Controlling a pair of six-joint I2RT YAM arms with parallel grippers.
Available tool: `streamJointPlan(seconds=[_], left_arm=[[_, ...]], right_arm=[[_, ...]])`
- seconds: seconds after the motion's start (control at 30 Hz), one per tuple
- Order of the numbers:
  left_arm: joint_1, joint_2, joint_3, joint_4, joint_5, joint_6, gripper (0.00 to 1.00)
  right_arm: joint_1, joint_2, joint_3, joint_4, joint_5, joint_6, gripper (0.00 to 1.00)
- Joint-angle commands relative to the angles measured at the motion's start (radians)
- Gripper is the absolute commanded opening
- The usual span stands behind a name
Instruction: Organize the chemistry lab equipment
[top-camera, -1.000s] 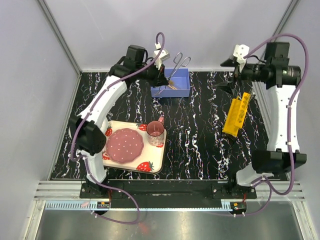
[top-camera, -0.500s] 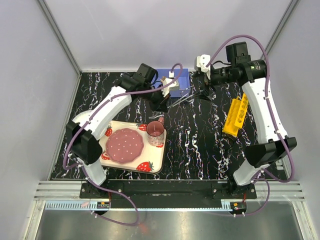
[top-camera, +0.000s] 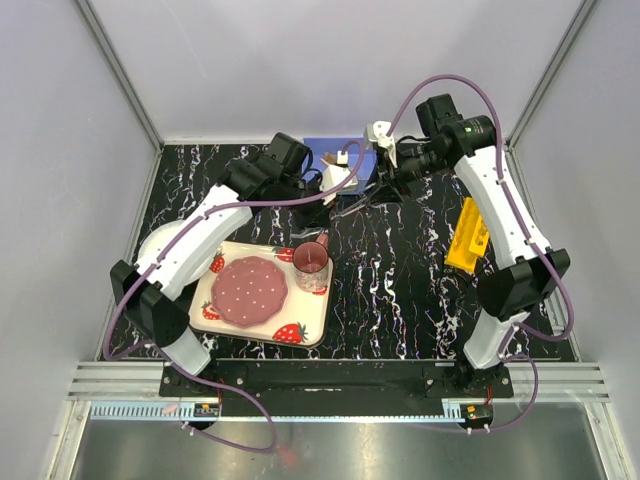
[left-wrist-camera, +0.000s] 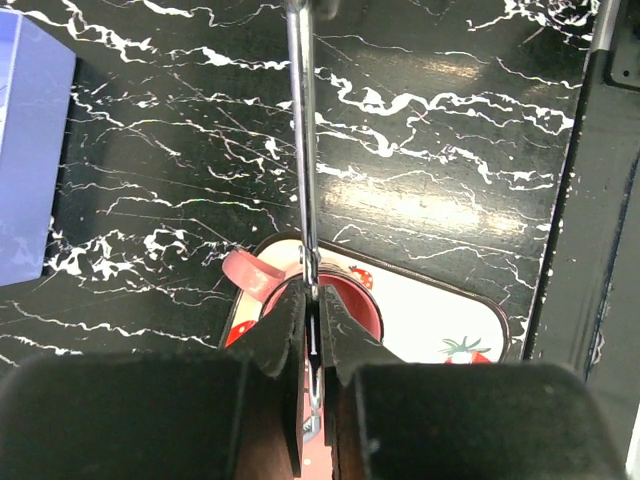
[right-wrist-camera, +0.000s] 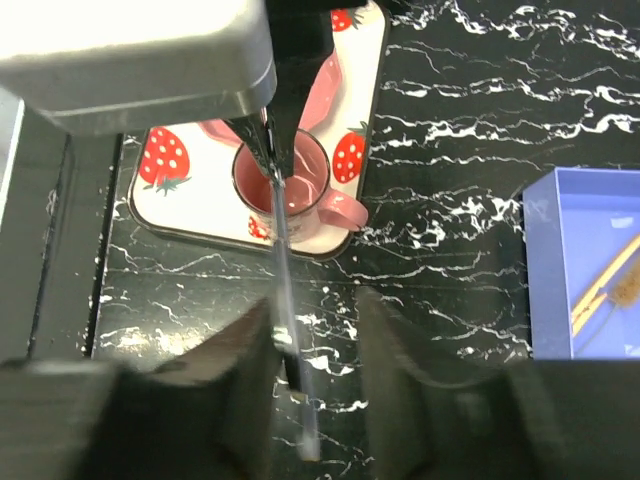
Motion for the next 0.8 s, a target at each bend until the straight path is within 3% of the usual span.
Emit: streamJointPlan(seconds=[0.0, 0.1, 0.13, 0.27, 0.33, 0.4, 0.43, 0.5, 0.57, 0.67, 0.77], left_arm=[[-0.008, -0.061, -0.004, 0.05, -0.01, 0.025, 0.06], [-0.012, -0.07, -0.012, 0.053, -0.03, 0.018, 0.11], [-0.012, -0.073, -0.018, 0.058, -0.039, 0.015, 0.14], [-0.008, -0.131, -0.056, 0.114, -0.125, -0.053, 0.37], [-0.005, -0.163, -0.094, 0.163, -0.198, -0.087, 0.54], [0.015, -0.224, -0.153, 0.229, -0.235, -0.131, 0.63], [0.026, -0.249, -0.176, 0.257, -0.252, -0.151, 0.74], [0.064, -0.329, -0.248, 0.338, -0.289, -0.212, 0.83], [0.11, -0.422, -0.327, 0.398, -0.326, -0.27, 0.99], [0.176, -0.543, -0.433, 0.492, -0.375, -0.323, 0.99], [0.227, -0.632, -0.527, 0.518, -0.373, -0.361, 0.99]], right_arm=[[0.034, 0.037, 0.097, -0.183, -0.034, -0.016, 0.22], [0.046, 0.064, 0.137, -0.253, -0.048, -0.05, 0.02], [0.046, 0.068, 0.155, -0.271, -0.065, -0.068, 0.0], [0.046, 0.022, 0.122, -0.271, -0.082, -0.09, 0.0], [0.048, -0.033, 0.055, -0.203, -0.083, -0.053, 0.0], [0.046, -0.076, -0.033, -0.1, -0.082, -0.012, 0.0], [0.048, -0.115, -0.062, -0.061, -0.07, 0.036, 0.0], [0.046, -0.148, -0.14, 0.057, -0.05, 0.103, 0.0], [0.043, -0.169, -0.174, 0.119, -0.008, 0.137, 0.0], [0.017, -0.163, -0.216, 0.275, 0.05, 0.264, 0.0], [-0.018, -0.145, -0.262, 0.572, 0.157, 0.433, 0.0]])
